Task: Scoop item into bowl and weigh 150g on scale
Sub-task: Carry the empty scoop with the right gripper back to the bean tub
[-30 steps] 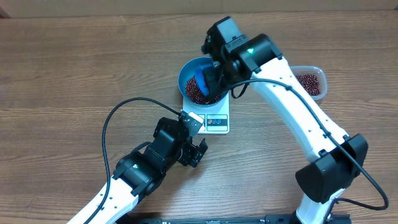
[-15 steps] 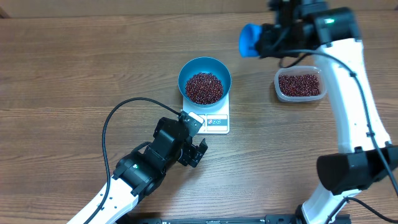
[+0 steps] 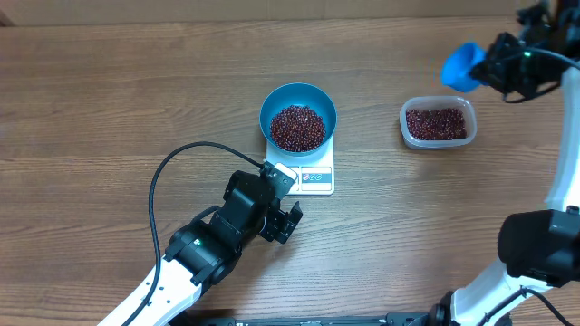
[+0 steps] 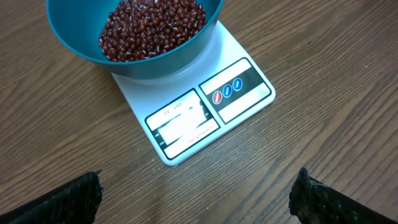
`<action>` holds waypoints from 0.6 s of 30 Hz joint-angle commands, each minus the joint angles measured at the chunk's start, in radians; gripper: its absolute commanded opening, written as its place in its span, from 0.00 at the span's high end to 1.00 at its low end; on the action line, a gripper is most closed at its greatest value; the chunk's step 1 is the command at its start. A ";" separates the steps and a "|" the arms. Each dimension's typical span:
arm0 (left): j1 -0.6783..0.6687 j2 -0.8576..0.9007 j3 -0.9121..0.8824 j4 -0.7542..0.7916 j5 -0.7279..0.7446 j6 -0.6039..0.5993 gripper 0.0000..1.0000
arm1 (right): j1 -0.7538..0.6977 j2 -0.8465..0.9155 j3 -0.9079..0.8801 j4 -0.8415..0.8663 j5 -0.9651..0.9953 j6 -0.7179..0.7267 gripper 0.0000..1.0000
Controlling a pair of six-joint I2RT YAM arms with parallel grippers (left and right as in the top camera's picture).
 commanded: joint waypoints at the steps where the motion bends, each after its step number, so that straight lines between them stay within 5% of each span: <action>1: -0.002 -0.010 -0.007 0.001 -0.013 -0.021 0.00 | -0.037 -0.035 0.024 -0.013 -0.016 -0.010 0.96; 18: -0.002 -0.010 -0.007 0.001 -0.014 -0.021 0.00 | -0.035 -0.035 -0.218 0.057 -0.128 0.074 0.96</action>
